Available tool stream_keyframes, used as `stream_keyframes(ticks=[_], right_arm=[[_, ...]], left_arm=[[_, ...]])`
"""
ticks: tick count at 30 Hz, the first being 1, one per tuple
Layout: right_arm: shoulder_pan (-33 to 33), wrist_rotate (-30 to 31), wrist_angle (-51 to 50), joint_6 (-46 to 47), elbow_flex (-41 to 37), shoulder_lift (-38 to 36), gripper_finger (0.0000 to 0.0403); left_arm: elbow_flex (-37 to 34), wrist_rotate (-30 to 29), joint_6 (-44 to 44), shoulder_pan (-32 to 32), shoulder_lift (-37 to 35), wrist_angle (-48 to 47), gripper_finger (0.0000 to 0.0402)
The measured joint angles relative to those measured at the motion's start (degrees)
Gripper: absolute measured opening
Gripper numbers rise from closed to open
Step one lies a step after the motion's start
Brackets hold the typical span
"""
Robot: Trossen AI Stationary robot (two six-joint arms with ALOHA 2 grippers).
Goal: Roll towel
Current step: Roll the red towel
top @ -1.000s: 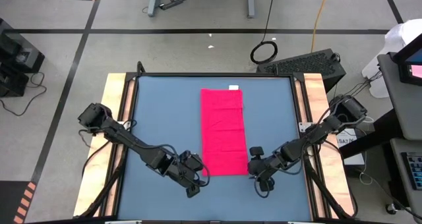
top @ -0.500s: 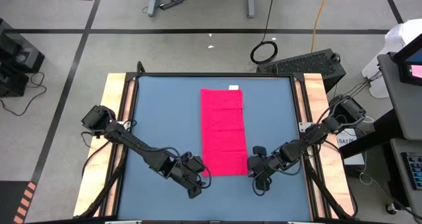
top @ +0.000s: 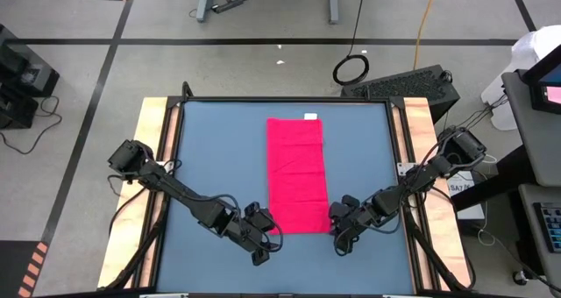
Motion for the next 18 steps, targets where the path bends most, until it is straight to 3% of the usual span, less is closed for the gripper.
stream_keyframes(ticks=[7,14,18], right_arm=[[-0.02,-1.0,0.02,8.39,0.0,0.0,0.0172],[0.02,-3.11,0.06,4.08,0.0,0.0,0.0182],[-0.13,-0.9,-1.02,9.31,0.0,0.0,0.0186]], left_arm=[[0.0,-0.16,-0.38,-0.31,-0.02,-0.09,0.0294],[0.0,-1.43,-0.38,-0.68,-0.02,-0.09,0.0294],[0.0,-1.55,-0.41,-0.63,-0.02,-0.09,0.0294]])
